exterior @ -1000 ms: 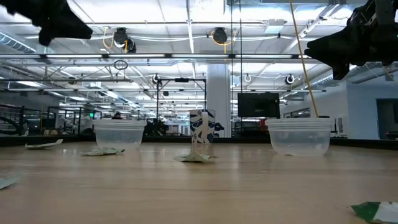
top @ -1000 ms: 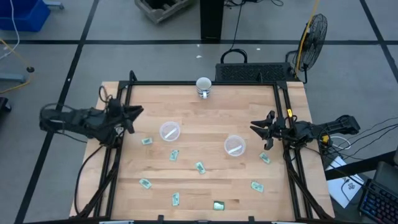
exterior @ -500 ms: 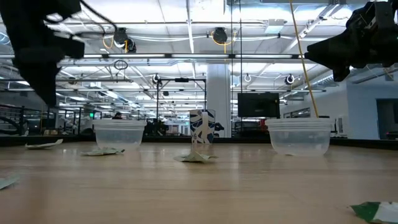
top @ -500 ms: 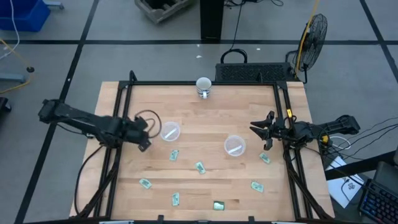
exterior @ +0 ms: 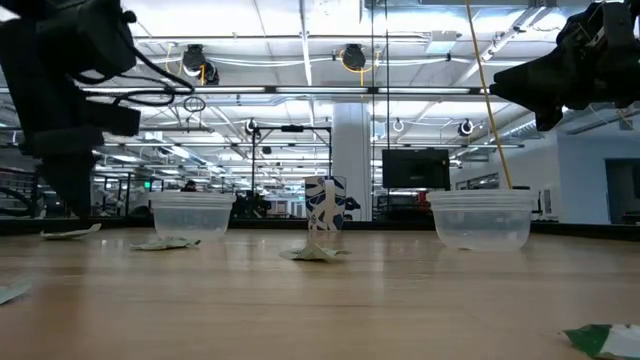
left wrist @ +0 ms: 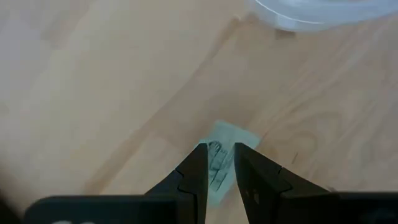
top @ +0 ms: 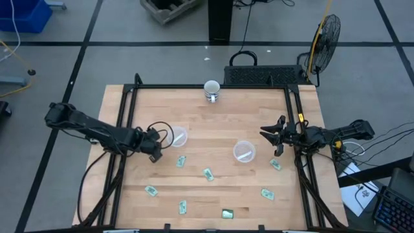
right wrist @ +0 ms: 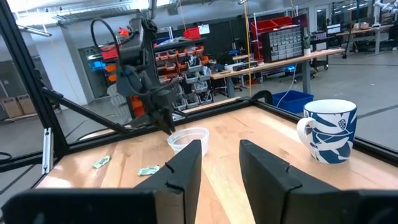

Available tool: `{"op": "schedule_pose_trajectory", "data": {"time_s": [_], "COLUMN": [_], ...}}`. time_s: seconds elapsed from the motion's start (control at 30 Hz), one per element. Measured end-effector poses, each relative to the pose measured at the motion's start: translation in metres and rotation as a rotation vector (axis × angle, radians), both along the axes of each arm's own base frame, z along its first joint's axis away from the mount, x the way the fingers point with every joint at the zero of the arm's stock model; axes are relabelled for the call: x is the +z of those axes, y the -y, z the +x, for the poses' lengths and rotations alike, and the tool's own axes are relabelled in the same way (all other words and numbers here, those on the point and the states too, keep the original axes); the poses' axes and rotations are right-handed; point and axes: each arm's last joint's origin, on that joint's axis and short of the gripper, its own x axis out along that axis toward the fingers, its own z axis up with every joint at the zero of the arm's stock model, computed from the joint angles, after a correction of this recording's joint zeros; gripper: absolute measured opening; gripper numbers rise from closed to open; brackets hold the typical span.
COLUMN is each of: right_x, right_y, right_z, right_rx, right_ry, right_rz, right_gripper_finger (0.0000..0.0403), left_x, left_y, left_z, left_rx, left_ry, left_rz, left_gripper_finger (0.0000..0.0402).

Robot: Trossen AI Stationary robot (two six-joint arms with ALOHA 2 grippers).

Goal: Pick and place Stevia / Truvia into bins
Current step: Put the light green stevia packet into the left transparent container

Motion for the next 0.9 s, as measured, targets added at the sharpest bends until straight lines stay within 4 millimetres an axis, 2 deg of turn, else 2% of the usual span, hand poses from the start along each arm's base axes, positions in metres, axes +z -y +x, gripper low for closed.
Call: {"op": "schedule_pose_trajectory", "data": {"time_s": [0.2, 0.5, 0.7, 0.9], "right_x": [0.000, 0.000, 0.000, 0.000], "right_y": [0.000, 0.000, 0.000, 0.000], "right_z": [0.000, 0.000, 0.000, 0.000], "right_rx": [0.000, -0.001, -0.001, -0.001], "right_ry": [0.001, 0.001, 0.002, 0.002], "right_rz": [0.000, 0.000, 0.000, 0.001], "right_gripper_finger": [0.0105, 0.0105, 0.0105, 0.0105], "left_x": [-0.022, -0.032, -0.032, -0.029], "left_y": [0.000, -0.003, -0.003, -0.002], "left_z": [-0.002, -0.011, -0.010, -0.007], "left_rx": [-0.017, 0.016, 0.018, 0.067], "left_ry": [0.090, 0.073, 0.082, 0.134], "left_rz": [-0.017, -0.013, -0.013, -0.018], "left_gripper_finger": [0.0085, 0.0082, 0.0012, 0.0006]}}
